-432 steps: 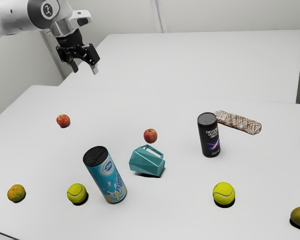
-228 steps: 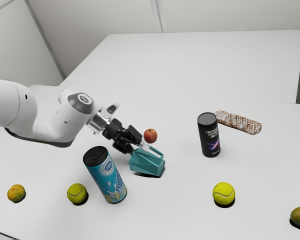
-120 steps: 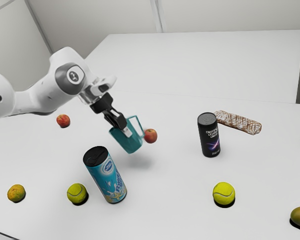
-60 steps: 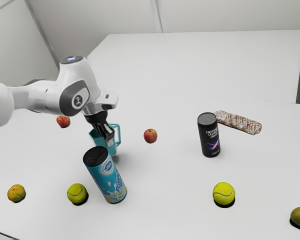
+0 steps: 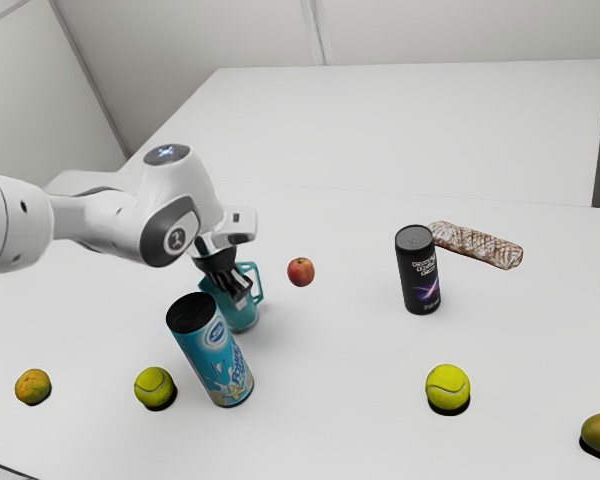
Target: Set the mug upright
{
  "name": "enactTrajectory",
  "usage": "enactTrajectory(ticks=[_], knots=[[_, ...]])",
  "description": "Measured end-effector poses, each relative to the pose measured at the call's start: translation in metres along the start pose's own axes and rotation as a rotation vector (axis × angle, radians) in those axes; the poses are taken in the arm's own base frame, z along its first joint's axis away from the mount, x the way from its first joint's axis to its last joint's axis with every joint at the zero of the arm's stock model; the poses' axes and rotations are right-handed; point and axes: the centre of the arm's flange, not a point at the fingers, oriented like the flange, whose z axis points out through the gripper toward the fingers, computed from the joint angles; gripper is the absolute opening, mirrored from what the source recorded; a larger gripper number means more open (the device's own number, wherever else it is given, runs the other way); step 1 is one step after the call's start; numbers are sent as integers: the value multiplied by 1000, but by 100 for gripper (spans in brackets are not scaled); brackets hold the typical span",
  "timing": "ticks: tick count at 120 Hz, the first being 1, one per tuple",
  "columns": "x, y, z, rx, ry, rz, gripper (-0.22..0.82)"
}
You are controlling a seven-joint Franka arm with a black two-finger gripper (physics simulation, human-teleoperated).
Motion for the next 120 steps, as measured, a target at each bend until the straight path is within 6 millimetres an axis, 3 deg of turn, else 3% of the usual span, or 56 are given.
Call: enactTrajectory(ticks=[11, 31, 51, 64, 77, 101, 110, 120], knots=[[0, -3, 1, -1, 8, -25, -11], [-1, -11, -6, 1, 28, -63, 25], [-2, -12, -48, 24, 82, -86, 44], [14, 8, -84, 23, 115, -55, 51], [35, 2, -130, 12, 142, -71, 55], [79, -31, -195, -30, 138, -115, 58], [85, -49, -210, -31, 123, -137, 59], [87, -81, -223, -28, 108, -183, 59]])
